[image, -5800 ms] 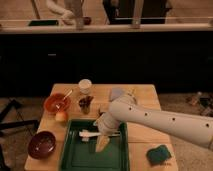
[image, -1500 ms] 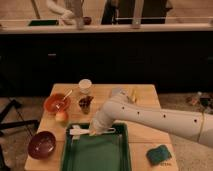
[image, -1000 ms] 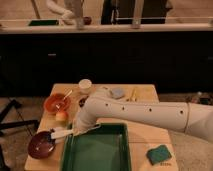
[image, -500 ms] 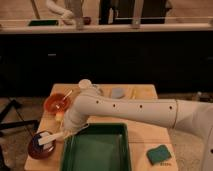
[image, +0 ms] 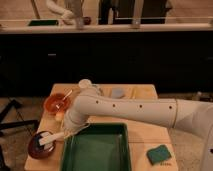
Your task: Place brush in purple bowl
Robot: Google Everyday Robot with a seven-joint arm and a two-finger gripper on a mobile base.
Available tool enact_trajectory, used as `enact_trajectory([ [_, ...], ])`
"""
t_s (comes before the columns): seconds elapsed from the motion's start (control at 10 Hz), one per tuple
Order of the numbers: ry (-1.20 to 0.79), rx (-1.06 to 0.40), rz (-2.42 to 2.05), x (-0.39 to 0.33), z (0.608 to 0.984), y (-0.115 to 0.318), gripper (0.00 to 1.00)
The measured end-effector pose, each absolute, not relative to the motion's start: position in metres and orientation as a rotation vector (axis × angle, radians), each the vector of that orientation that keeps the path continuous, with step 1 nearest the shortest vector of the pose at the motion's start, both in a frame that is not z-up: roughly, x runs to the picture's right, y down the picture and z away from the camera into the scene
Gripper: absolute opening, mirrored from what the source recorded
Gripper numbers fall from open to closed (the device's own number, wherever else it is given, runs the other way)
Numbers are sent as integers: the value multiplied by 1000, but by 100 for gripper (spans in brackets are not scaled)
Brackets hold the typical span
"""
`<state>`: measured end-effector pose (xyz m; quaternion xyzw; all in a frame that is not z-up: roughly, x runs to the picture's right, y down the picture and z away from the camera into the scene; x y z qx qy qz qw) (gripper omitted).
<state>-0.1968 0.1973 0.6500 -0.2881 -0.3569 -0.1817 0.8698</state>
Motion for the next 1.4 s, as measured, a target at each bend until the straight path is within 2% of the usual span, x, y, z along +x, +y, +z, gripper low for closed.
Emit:
enact_trajectory([
  [0.6,-701,-623,-524,-253,648,208,0],
  [1.4,-652,-714,-684,-302,677,226,0],
])
